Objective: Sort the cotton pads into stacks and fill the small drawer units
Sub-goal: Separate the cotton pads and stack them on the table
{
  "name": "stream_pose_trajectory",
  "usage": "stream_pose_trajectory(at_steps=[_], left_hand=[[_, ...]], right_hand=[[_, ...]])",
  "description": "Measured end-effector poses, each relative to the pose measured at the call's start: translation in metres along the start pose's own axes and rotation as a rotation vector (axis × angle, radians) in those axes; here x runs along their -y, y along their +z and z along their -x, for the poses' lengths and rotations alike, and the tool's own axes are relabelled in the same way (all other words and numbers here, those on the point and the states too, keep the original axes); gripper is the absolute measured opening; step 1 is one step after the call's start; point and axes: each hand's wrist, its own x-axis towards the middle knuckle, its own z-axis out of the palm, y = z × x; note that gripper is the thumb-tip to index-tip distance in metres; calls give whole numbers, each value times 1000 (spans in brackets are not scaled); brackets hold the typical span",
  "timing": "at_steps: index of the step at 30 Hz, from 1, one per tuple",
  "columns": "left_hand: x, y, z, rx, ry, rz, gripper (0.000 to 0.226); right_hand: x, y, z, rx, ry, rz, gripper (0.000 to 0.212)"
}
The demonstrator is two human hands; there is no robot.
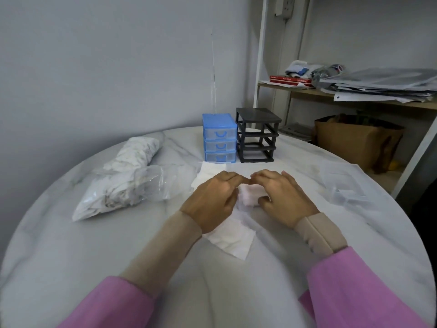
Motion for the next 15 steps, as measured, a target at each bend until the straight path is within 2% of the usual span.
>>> stream_pose_trajectory(at_steps=[2, 4, 9, 12, 15], left_hand=[[5, -3, 12, -81, -6, 48, 31], [8, -5, 22, -128, 3, 55, 29], [18, -11, 43, -154, -58, 97, 28], [23, -14, 49, -173, -112, 141, 29], [23, -16, 50, -175, -122, 126, 29]], right_hand=[[5, 0, 0, -107, -74, -17, 39], [11, 1, 1, -144, -140, -75, 30], [26, 12, 2, -41, -271, -263, 23], [32, 20, 2, 29, -287, -279, 21], [33, 24, 4, 165, -251, -251, 33]])
